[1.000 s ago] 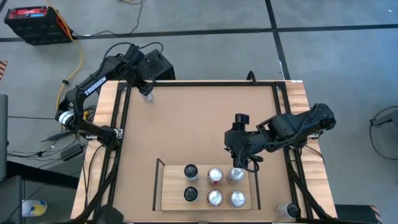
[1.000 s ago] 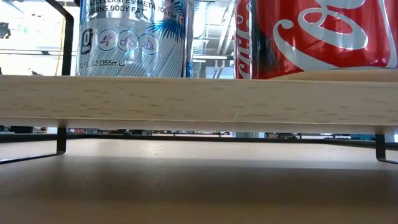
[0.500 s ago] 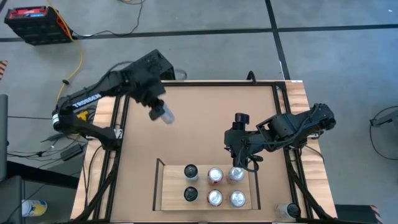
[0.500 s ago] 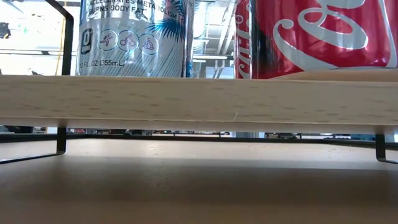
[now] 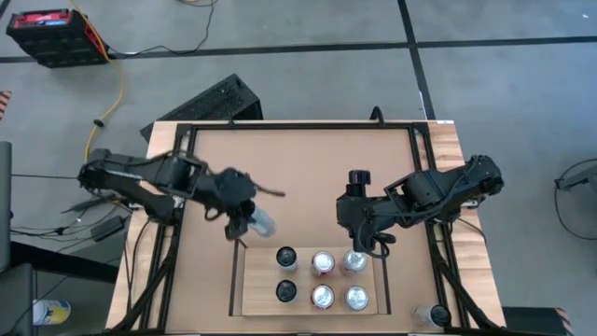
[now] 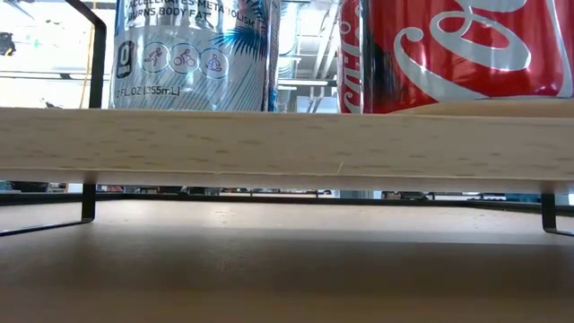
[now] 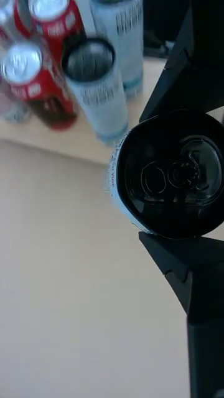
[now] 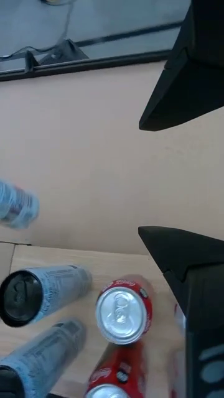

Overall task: Place canned beverage on shelf
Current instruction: Put the top white pink soda can on the shelf

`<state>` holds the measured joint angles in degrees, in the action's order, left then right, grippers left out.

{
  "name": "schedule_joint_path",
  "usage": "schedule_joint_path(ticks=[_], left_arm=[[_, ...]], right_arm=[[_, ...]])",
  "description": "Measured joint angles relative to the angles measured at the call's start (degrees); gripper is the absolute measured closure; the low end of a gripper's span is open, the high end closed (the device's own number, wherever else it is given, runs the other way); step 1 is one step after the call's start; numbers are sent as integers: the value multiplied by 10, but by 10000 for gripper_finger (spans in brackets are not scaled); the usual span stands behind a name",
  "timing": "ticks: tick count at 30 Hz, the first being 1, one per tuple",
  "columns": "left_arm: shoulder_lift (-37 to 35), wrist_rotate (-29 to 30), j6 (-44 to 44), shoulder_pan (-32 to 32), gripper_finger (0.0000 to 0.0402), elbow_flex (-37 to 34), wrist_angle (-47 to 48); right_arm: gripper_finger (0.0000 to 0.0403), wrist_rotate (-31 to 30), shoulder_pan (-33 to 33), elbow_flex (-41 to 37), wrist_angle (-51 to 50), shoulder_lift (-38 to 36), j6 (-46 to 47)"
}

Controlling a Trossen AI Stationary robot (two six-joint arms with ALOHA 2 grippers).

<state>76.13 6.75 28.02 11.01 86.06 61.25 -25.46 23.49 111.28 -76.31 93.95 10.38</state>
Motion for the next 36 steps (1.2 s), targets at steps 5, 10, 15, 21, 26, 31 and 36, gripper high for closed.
schedule_joint_path(ticks=[5, 10, 15, 21, 26, 31, 36], left_arm=[[23, 24, 82, 67, 167, -1, -19], [58, 44, 146, 114, 167, -1, -17], [84, 44, 179, 130, 167, 2, -10], [83, 44, 218, 130, 167, 3, 6], [82, 33, 244, 133, 167, 3, 23], [81, 30, 271, 133, 167, 3, 20], [81, 11, 294, 140, 167, 3, 17]], right_arm=[[117, 14, -11, 0, 1, 0, -45], [117, 38, -28, 0, 3, 0, -92], [117, 64, -54, 0, 5, 0, -139], [117, 108, -87, 0, 14, 0, -179], [117, 117, -126, 0, 11, -32, -245], [117, 175, -200, 1, 48, -90, -263], [117, 242, -248, 1, 72, -116, -281]])
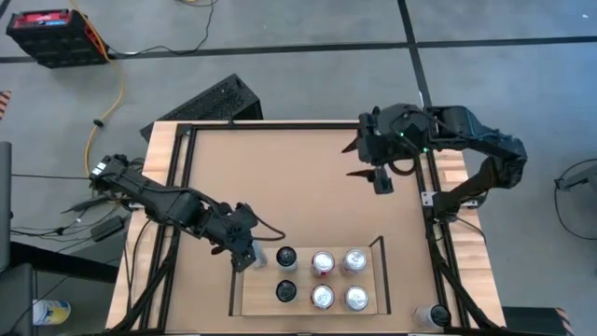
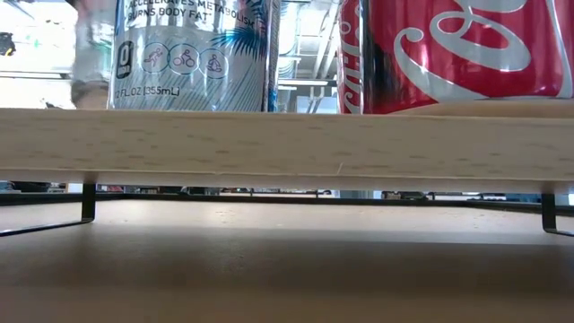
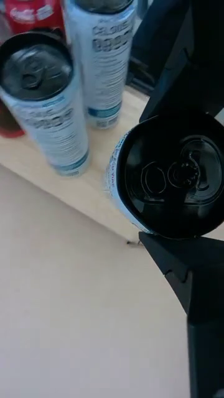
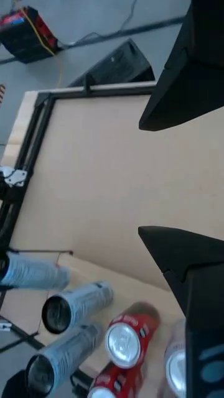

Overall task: Place canned beverage on shelf
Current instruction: Put the top white pink soda can on the shelf

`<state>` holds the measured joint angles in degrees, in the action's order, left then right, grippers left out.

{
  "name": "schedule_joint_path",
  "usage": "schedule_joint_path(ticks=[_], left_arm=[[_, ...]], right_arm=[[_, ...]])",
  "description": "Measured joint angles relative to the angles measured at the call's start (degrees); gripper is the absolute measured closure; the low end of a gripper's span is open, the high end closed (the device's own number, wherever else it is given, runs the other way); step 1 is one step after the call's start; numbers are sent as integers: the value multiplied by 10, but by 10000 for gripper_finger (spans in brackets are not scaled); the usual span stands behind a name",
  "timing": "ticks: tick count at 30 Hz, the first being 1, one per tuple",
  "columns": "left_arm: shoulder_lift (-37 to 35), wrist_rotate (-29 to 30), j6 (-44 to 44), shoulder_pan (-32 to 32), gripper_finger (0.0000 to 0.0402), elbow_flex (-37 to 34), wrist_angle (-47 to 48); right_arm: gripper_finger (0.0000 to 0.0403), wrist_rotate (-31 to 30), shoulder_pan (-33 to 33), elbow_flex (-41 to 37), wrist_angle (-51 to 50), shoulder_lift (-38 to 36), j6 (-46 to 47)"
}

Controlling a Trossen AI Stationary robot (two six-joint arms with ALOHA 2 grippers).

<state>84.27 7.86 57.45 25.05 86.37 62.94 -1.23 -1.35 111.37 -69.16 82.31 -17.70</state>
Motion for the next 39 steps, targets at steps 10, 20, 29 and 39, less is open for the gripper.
schedule_joint_path(ticks=[10, 20, 29, 39], left_arm=[[0, 4, 13, 30, 167, 0, -1], [15, 19, 75, 92, 167, 2, -75], [127, 41, 108, 142, 167, 150, 17], [246, 62, 143, 155, 167, 276, 143]], right_arm=[[117, 0, -13, 0, 1, -2, 5], [117, 0, -9, -1, 12, 4, 45], [117, -2, 23, -1, 19, 7, 83], [117, -11, 74, -1, 21, 7, 102]])
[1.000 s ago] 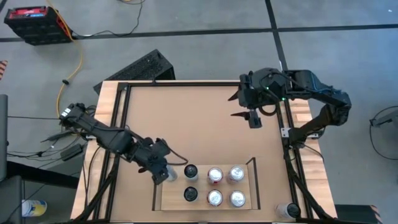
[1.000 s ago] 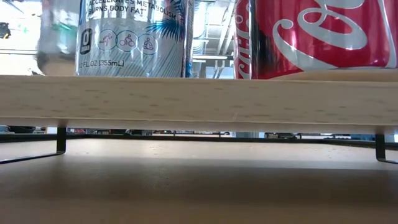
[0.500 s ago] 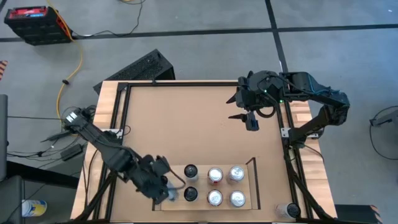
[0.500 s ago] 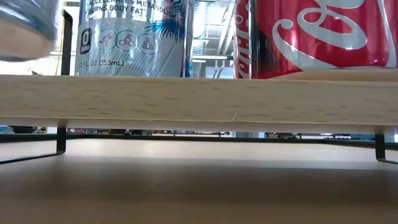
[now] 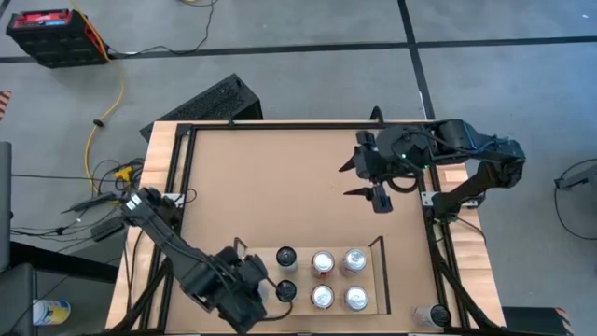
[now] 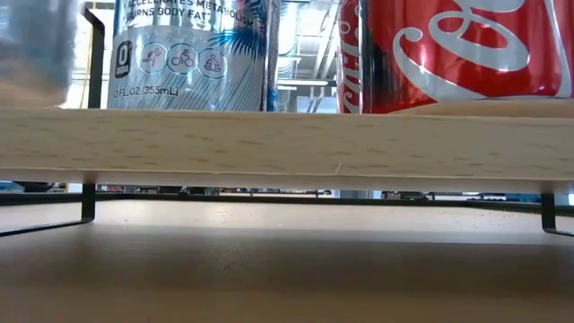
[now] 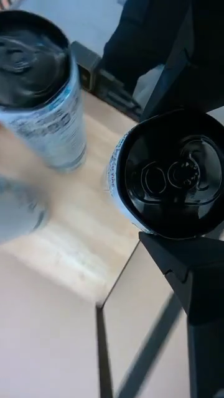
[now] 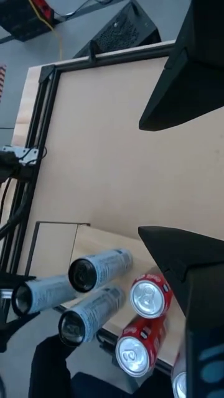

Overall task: Place canned beverage on shelf
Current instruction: Put the top white pink soda can on the shelf

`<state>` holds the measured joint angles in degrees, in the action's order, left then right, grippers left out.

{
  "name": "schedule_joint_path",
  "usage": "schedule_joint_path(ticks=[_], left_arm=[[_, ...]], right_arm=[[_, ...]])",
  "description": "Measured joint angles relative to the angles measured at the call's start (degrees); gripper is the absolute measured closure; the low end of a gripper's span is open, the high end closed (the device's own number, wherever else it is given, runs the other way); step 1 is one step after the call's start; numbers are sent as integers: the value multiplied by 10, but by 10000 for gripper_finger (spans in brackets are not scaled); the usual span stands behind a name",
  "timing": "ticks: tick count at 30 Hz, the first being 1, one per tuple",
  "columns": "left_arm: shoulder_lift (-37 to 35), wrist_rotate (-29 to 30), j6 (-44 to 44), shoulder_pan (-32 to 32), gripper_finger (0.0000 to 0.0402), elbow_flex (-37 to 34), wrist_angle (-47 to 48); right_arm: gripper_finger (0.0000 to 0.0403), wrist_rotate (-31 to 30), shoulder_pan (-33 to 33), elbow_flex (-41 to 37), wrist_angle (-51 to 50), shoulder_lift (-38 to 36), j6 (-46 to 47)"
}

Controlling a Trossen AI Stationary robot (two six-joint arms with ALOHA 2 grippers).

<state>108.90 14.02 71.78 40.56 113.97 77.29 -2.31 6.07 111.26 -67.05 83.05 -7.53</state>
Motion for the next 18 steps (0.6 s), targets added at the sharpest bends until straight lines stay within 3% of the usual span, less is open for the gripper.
schedule_joint_path(ticks=[4, 18], left_arm=[[10, -13, 14, -2, 167, 0, 3], [10, 1, 74, 15, 167, -9, -16]], right_arm=[[117, -25, 15, 0, 0, 0, 1], [117, -26, 22, 0, 2, 0, -9]])
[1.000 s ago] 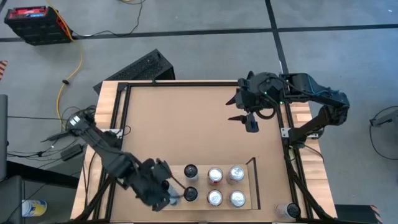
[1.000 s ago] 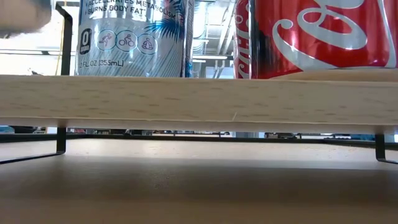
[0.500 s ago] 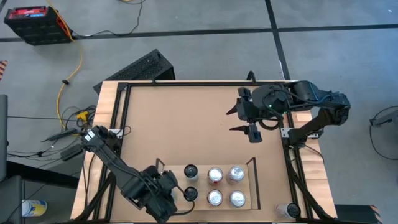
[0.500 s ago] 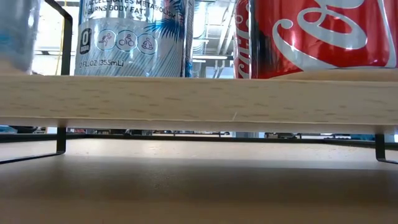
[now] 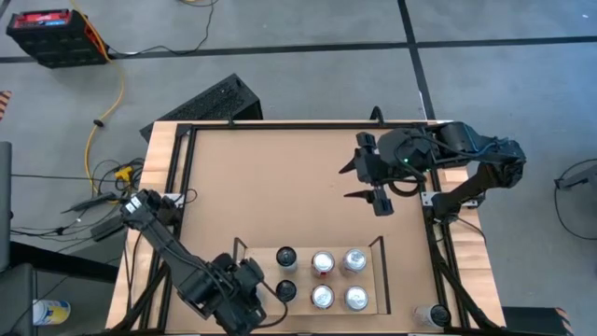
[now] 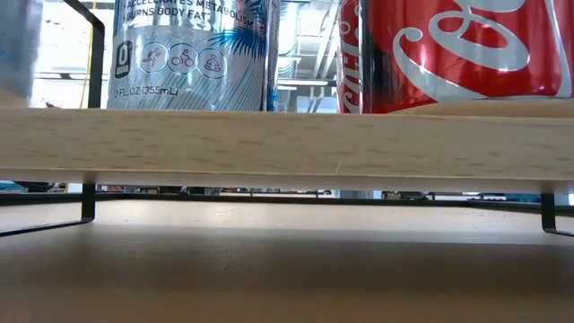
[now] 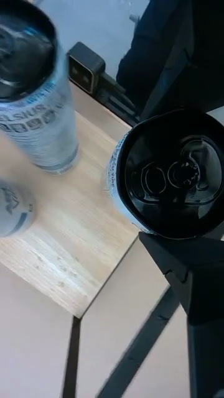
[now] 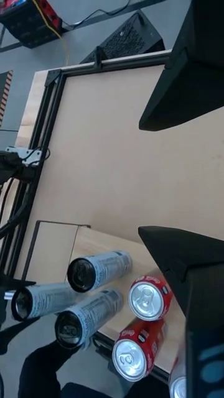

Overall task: Place canned beverage on shelf
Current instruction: Put the top white pink soda can on the shelf

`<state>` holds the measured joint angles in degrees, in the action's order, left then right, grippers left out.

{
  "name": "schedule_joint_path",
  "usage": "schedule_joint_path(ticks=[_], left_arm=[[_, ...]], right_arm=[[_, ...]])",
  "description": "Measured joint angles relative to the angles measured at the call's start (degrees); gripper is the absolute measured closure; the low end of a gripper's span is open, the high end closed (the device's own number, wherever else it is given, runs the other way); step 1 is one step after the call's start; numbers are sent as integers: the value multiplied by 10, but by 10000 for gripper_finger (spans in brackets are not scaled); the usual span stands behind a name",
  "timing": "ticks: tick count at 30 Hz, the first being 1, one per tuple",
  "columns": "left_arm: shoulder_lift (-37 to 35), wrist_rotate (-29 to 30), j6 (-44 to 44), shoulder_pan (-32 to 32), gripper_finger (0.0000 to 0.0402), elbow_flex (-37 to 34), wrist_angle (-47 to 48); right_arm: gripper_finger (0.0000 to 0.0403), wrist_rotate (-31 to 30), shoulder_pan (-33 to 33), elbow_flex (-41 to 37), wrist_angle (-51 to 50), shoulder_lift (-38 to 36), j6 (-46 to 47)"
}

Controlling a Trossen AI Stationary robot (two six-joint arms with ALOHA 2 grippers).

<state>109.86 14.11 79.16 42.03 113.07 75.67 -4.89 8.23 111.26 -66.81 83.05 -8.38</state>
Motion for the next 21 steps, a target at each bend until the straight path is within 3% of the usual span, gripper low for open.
schedule_joint_path(ticks=[12, 21], left_arm=[[0, 13, -6, 4, 165, -9, -9], [0, 14, -9, 4, 93, -8, -23]], right_arm=[[117, 0, 0, 0, 12, 0, 4], [117, 0, 0, 0, 13, 0, 4]])
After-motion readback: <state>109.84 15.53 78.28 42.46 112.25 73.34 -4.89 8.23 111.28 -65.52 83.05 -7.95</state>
